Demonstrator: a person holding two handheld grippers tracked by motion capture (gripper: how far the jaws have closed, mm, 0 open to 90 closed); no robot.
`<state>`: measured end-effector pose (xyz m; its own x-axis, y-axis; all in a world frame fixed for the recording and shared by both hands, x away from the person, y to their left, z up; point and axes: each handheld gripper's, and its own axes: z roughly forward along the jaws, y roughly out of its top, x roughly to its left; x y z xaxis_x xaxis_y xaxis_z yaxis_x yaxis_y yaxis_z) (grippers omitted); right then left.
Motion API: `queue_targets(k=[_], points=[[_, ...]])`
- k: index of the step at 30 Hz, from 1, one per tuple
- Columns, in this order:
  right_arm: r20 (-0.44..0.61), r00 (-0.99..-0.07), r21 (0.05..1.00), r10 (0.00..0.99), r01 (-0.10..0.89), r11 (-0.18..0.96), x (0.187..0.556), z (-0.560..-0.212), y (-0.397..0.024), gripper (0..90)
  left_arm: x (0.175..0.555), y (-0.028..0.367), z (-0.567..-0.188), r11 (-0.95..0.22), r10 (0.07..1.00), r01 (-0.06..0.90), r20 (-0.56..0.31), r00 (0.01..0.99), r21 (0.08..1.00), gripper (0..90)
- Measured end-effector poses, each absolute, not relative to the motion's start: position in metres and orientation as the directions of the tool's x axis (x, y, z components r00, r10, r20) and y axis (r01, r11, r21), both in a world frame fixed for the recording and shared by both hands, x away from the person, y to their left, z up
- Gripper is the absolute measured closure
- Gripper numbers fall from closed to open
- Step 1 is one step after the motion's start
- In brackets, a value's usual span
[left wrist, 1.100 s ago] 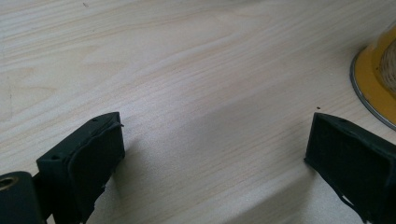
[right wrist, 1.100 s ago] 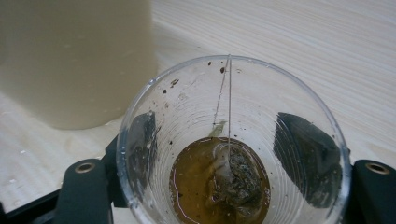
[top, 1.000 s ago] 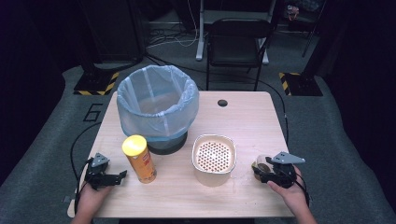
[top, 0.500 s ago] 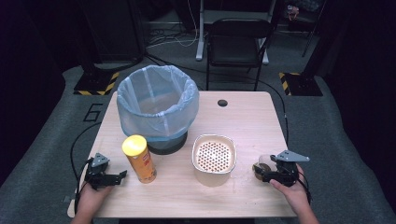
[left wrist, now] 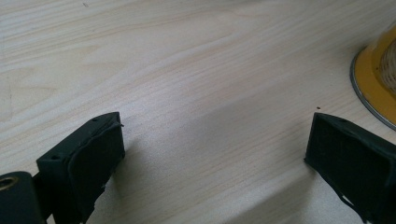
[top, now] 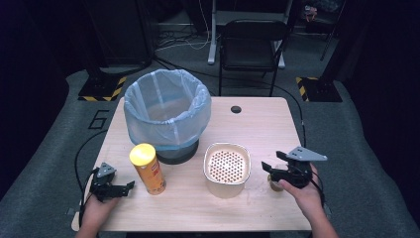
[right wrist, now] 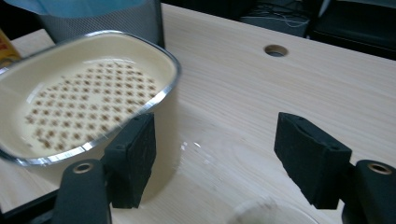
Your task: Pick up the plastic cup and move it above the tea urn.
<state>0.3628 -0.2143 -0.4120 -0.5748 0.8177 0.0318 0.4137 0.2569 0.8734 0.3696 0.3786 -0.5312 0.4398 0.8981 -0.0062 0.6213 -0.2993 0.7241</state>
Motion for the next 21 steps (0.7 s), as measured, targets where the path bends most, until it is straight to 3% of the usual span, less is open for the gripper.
queue_targets(k=[9,21], points=[[0.032,-0.633,0.846,0.774,0.43,0.317,0.381,-0.42,-0.162,28.8,0.37,0.378,-0.532,-0.295,0.899,0.621,-0.01,0.438,0.726,4.2],[0.046,-0.649,0.819,0.76,0.46,0.343,0.374,-0.436,-0.149,30.6,0.37,0.378,-0.532,-0.291,0.9,0.621,-0.014,0.437,0.728,4.2]])
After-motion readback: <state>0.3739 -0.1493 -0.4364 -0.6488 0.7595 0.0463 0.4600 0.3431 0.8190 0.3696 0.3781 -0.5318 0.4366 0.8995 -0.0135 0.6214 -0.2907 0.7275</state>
